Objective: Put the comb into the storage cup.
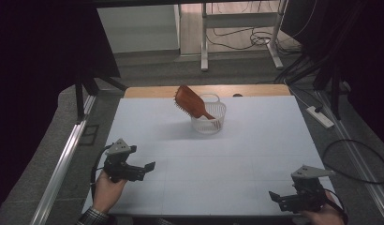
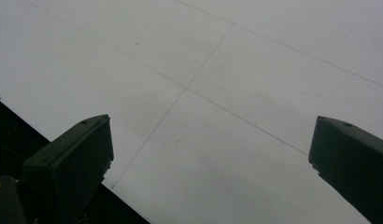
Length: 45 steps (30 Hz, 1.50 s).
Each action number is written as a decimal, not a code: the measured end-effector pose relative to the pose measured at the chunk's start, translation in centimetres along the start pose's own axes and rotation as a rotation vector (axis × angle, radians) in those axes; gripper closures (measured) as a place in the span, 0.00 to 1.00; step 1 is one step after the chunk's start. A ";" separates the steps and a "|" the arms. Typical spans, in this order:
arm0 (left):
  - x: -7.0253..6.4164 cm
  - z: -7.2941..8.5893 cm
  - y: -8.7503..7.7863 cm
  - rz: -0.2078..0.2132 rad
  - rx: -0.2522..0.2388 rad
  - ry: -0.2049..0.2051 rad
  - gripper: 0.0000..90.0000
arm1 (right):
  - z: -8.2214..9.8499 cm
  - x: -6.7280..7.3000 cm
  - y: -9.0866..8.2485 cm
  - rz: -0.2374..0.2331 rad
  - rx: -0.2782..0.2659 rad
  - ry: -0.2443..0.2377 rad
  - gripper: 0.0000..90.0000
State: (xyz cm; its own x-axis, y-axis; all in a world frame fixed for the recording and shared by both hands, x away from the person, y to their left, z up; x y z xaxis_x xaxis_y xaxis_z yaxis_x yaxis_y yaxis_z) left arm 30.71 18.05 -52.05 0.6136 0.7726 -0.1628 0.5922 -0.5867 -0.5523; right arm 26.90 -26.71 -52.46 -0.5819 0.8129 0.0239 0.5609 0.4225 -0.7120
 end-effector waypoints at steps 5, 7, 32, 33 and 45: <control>-0.1 0.5 -0.5 -0.006 0.004 0.000 0.00 | 0.0 0.0 0.0 0.002 0.000 -0.002 0.00; -0.1 0.7 -0.7 -0.011 0.003 0.000 0.00 | 0.0 0.0 0.0 0.002 0.001 -0.002 0.00; 0.3 3.7 -3.7 -0.051 0.005 -0.043 0.00 | 0.0 0.0 0.0 0.005 0.002 -0.001 0.00; 0.3 3.8 -3.8 -0.053 0.006 -0.044 0.00 | 0.0 0.0 0.0 0.005 0.003 0.000 0.00; 0.4 5.3 -5.0 -0.086 0.022 -0.053 0.00 | 0.0 -0.1 0.0 0.009 0.003 0.000 0.00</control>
State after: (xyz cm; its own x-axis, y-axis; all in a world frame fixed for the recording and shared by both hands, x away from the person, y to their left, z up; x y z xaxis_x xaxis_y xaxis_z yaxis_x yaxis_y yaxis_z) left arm 25.27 22.60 -53.66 0.5324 0.8319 -0.1564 0.6296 -0.5127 -0.5837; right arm 26.96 -26.74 -52.46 -0.5767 0.8168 0.0176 0.5644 0.4139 -0.7143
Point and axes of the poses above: each handheld gripper's, and its own axes: y roughly forward along the jaws, z roughly out of its underside, x roughly to its left, the point moved 9 cm from there along y, roughly forward along the jaws, and after that the axes turned 4 degrees about -x, right-handed, at the moved point
